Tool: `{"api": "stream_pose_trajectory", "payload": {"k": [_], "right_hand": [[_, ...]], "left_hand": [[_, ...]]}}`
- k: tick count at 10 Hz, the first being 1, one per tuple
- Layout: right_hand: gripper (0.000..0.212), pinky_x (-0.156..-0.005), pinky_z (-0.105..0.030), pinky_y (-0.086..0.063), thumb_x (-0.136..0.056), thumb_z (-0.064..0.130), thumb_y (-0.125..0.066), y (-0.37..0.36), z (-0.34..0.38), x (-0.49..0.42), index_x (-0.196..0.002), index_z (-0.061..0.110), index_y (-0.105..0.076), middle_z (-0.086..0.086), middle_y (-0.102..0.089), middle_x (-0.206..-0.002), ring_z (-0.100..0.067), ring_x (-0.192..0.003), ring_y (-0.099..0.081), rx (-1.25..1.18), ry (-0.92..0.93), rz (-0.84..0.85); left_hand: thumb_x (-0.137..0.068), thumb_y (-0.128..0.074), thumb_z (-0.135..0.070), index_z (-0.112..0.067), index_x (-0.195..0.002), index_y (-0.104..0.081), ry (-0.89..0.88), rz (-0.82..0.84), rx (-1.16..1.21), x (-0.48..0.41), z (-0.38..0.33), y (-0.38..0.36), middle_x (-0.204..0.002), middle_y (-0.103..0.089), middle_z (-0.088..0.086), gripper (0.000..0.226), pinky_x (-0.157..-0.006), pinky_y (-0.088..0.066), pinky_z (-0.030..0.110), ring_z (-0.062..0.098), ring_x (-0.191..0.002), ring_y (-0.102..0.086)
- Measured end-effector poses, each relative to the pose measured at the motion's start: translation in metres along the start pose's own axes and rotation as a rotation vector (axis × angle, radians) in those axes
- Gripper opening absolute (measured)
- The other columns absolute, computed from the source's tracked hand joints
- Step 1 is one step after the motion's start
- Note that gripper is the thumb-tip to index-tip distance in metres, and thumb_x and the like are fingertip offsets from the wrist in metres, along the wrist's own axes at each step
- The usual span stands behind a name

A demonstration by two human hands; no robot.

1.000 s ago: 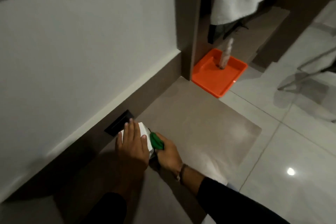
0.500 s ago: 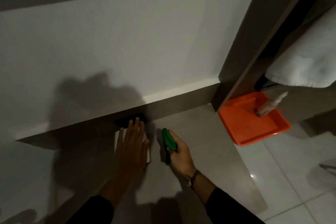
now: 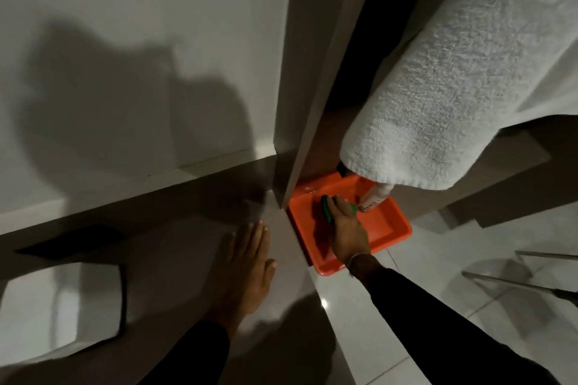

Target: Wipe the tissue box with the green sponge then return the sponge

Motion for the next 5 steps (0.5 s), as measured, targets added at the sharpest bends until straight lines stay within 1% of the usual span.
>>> {"api": "stream_pose_trajectory", "payload": {"k": [1, 2, 3, 4, 5], "right_hand": [[0.062, -0.122, -0.045, -0.019, -0.095, 0.015, -0.043, -0.022, -0.011, -0.028, -0.155, 0.015, -0.030, -0.016, -0.030, -0.161, -0.039, -0.149, -0.024, 0.132, 0.048, 0.039], [0.061, -0.122, -0.053, -0.019, -0.096, 0.023, -0.027, -0.058, -0.023, -0.038, -0.156, 0.012, -0.025, -0.015, -0.029, -0.162, -0.040, -0.149, -0.022, 0.259, 0.076, 0.089], [0.064, -0.123, -0.052, -0.017, -0.097, 0.024, -0.028, -0.065, -0.025, -0.034, -0.159, 0.014, -0.014, -0.011, -0.017, -0.167, -0.037, -0.153, -0.012, 0.302, 0.047, 0.140], [0.087, -0.123, -0.052, -0.010, -0.086, 0.033, -0.048, -0.052, -0.018, -0.030, -0.159, 0.015, -0.006, -0.012, -0.008, -0.168, -0.037, -0.153, -0.003, 0.310, 0.113, 0.182], [0.093, -0.124, -0.053, -0.013, -0.078, 0.043, -0.054, -0.031, -0.007, -0.018, -0.158, 0.013, -0.016, -0.016, -0.019, -0.165, -0.041, -0.151, -0.013, 0.298, 0.145, 0.164]], "left_hand": [[-0.102, -0.035, -0.053, -0.018, -0.163, -0.015, -0.009, -0.012, -0.017, -0.003, 0.005, -0.023, -0.173, -0.010, 0.006, 0.073, -0.127, -0.024, 0.057, 0.027, -0.160, -0.017], [-0.100, -0.038, -0.055, -0.021, -0.164, -0.006, 0.006, -0.025, -0.041, -0.005, 0.007, -0.039, -0.174, -0.009, 0.005, 0.079, -0.127, -0.022, 0.057, 0.025, -0.161, -0.012], [-0.099, -0.038, -0.056, -0.022, -0.164, -0.006, 0.004, -0.029, -0.036, -0.006, 0.007, -0.036, -0.173, -0.008, 0.004, 0.080, -0.127, -0.020, 0.056, 0.025, -0.161, -0.011], [-0.100, -0.032, -0.058, -0.021, -0.163, -0.010, 0.021, -0.013, -0.066, -0.006, 0.010, -0.024, -0.172, -0.004, 0.003, 0.077, -0.129, -0.019, 0.054, 0.024, -0.161, -0.012], [-0.098, -0.033, -0.059, -0.022, -0.163, -0.016, 0.036, -0.058, -0.035, 0.004, 0.004, -0.007, -0.171, -0.005, 0.002, 0.076, -0.130, -0.013, 0.052, 0.026, -0.160, -0.017]]}}
Point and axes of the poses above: each hand's wrist, its own x-axis away from the middle knuckle, its own y-axis out of the back of the hand, z = x × y, the point moved 2 cm from there along -x, towards the middle knuckle
